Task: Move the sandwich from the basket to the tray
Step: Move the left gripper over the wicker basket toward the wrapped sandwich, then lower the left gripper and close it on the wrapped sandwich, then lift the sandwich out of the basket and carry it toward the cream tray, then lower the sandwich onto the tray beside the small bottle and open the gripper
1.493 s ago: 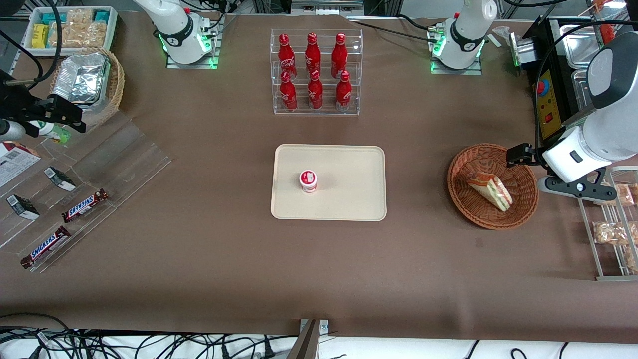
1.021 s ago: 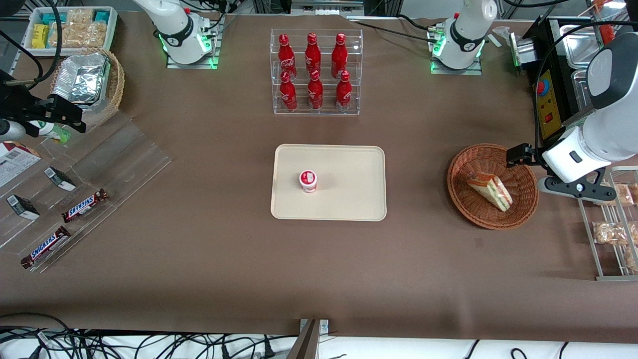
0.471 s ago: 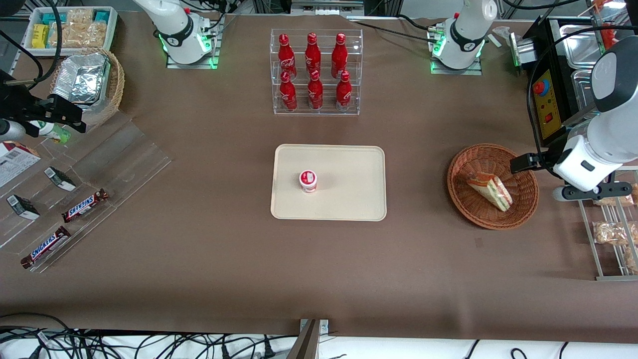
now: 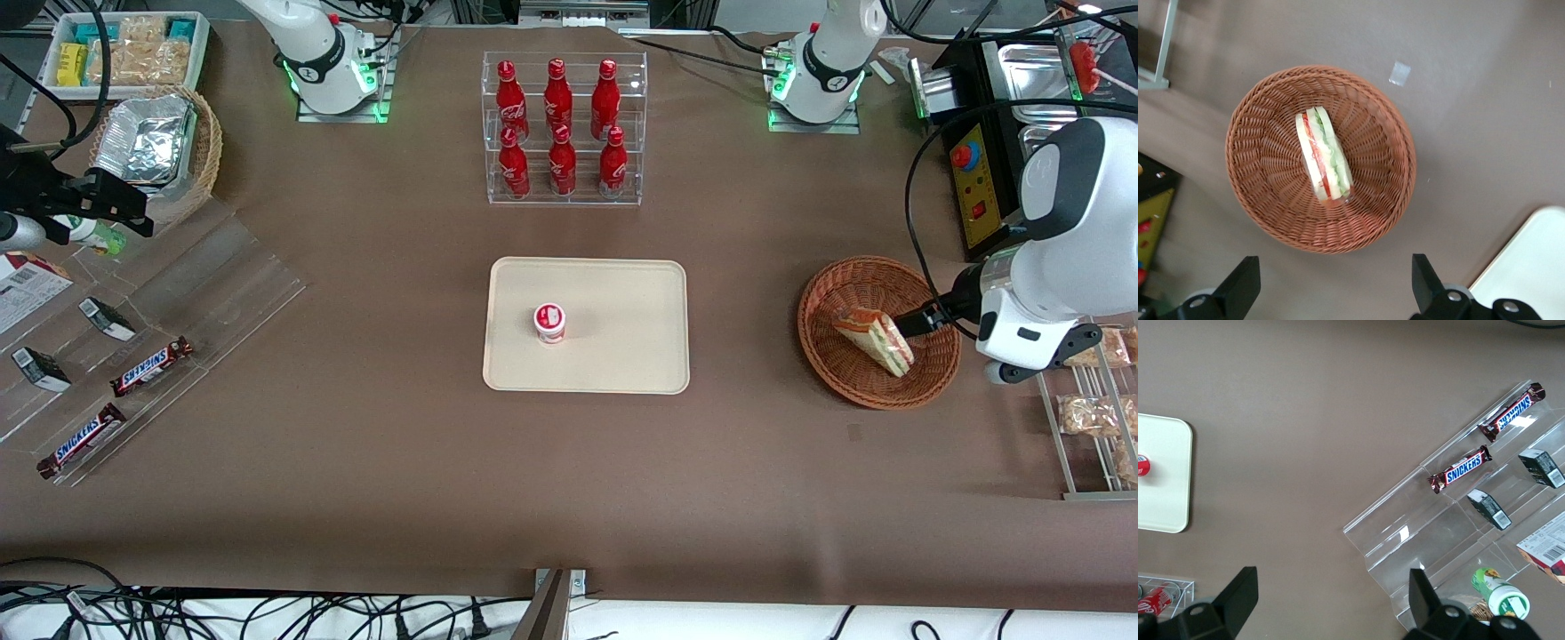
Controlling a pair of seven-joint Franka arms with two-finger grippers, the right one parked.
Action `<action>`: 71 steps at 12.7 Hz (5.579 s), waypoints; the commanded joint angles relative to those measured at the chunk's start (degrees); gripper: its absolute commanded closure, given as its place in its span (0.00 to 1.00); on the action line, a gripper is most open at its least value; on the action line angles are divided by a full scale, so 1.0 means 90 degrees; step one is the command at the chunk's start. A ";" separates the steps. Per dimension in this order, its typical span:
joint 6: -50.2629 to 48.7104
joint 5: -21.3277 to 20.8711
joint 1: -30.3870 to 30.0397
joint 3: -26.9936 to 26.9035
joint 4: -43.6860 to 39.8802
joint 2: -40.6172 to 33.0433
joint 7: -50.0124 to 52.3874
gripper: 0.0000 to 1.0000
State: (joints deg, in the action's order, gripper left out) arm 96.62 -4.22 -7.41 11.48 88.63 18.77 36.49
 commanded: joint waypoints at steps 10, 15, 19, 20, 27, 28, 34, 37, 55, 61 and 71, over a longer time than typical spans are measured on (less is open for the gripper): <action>0.3130 -0.1569 -0.0124 0.0043 0.2651 -0.0133 0.2076 0.00; 0.3980 -0.1816 -0.0144 0.0033 0.3315 -0.0113 0.2723 0.00; 0.4049 -0.2236 -0.0153 0.0033 0.3551 -0.0065 0.2986 0.00; 0.4136 -0.2236 -0.0153 0.0033 0.3551 -0.0035 0.3016 0.00; 0.4323 -0.2598 -0.0153 0.0033 0.3639 0.0073 0.3583 0.18; 0.4323 -0.2598 -0.0153 0.0033 0.3639 0.0082 0.3592 0.32; 0.4264 -0.2598 -0.0153 0.0053 0.3581 0.0092 0.3573 0.68; 0.3944 -0.2588 -0.0115 0.0102 0.3386 0.0034 0.3389 0.68; 0.0922 -0.0439 0.0070 0.2874 0.0679 0.0091 0.0868 0.67; 0.3315 -0.1715 0.1202 0.2836 0.1423 0.1037 0.1696 0.68; 0.3979 -0.3679 0.1468 0.2826 0.1442 0.1966 0.3092 0.68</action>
State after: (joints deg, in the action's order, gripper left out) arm 130.54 -33.49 5.05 37.01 101.87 34.93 60.54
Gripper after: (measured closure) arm 0.674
